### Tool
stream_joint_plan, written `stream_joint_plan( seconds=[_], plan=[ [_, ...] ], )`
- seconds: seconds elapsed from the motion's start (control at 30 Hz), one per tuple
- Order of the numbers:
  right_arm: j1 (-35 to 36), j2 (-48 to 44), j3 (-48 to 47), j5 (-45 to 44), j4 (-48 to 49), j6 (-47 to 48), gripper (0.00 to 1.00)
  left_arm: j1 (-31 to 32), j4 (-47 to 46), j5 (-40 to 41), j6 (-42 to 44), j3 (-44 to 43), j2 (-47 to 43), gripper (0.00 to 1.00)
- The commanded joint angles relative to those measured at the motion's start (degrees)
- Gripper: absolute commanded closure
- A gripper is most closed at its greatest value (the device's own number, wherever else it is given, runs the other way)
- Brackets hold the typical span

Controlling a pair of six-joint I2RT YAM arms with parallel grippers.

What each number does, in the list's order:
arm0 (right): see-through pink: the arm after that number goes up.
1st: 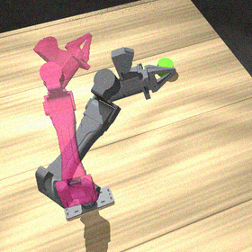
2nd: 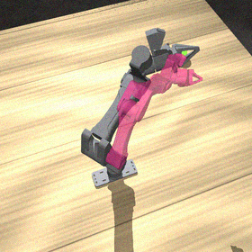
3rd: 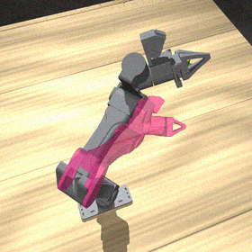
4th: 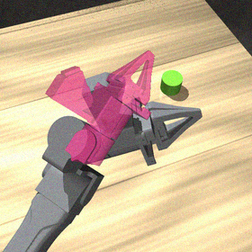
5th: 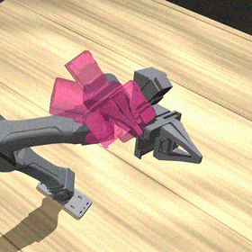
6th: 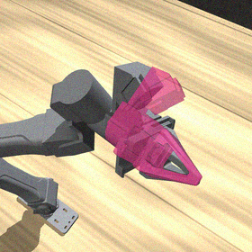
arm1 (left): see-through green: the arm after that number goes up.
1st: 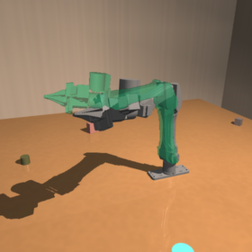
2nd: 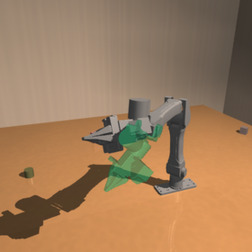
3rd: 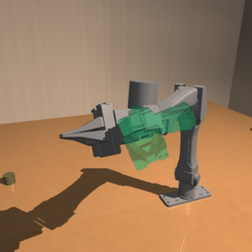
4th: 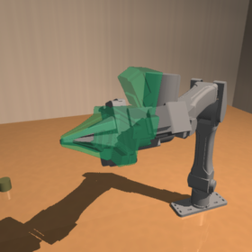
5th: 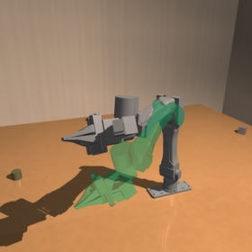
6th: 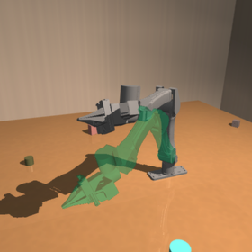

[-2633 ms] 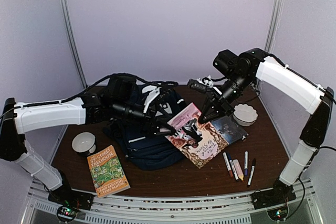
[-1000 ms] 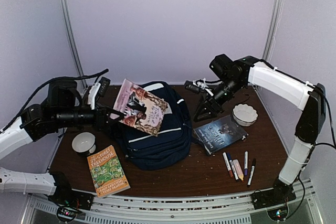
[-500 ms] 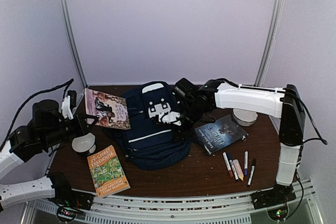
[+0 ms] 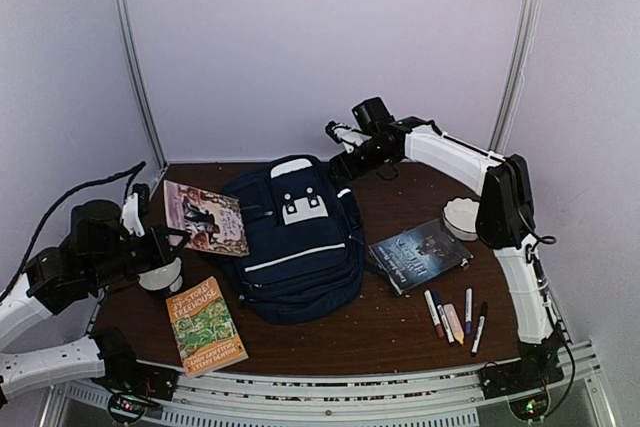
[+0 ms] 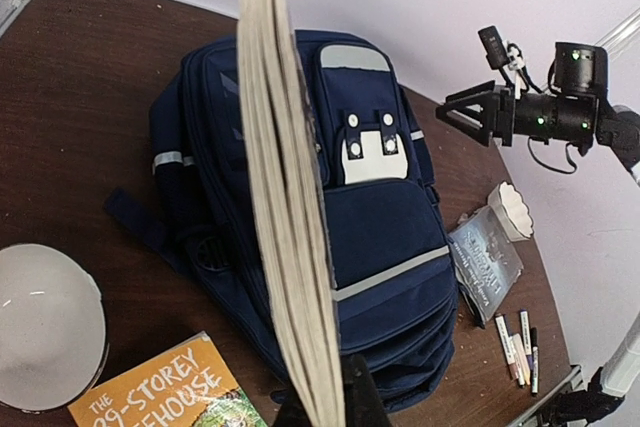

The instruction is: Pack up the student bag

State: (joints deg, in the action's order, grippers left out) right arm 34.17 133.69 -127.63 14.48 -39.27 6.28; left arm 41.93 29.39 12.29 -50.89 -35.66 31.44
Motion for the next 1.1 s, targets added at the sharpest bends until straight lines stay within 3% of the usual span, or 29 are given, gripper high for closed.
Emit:
stream_joint_plan(
  seconds=[0.0, 0.17, 0.37, 0.43, 0.53, 0.6, 0.77, 1.07],
  plan=[
    [-0.26, 3.86, -1.27, 11.26, -0.3, -10.27, 0.29, -0.37, -5.24, -1.91, 0.96, -0.6, 1.2, 1.0],
    [-0.7, 7.15, -1.89, 16.86, 2.33, -16.9, 0.28, -0.38, -6.34, -2.73, 0.85, -0.56, 1.93, 1.0],
    [-0.93, 10.76, -2.21, 23.35, 5.86, -23.77, 0.37, -0.32, -5.16, -2.63, 0.87, -1.86, 2.56, 1.0],
    [-1.01, 11.5, -2.46, 25.16, 7.19, -24.87, 0.51, -0.37, -4.35, -2.22, 0.97, -2.64, 2.7, 1.0],
    [-1.49, 12.11, -2.87, 27.22, 9.9, -27.33, 0.84, -0.36, -3.82, -1.93, 1.26, -3.55, 3.04, 1.0],
    [-2.28, 12.23, -3.26, 28.89, 12.55, -29.32, 1.0, -0.36, -3.73, -1.71, 1.36, -3.74, 3.37, 1.0],
    [-5.53, 10.31, -1.89, 29.86, 15.65, -32.53, 1.0, -0.35, -4.44, -2.03, 1.4, -4.02, 4.74, 1.0],
    [-13.76, -0.16, 18.8, 29.59, 30.83, -44.39, 1.0, -0.36, -8.28, -3.62, 3.67, -5.91, 9.18, 1.0]
  ],
)
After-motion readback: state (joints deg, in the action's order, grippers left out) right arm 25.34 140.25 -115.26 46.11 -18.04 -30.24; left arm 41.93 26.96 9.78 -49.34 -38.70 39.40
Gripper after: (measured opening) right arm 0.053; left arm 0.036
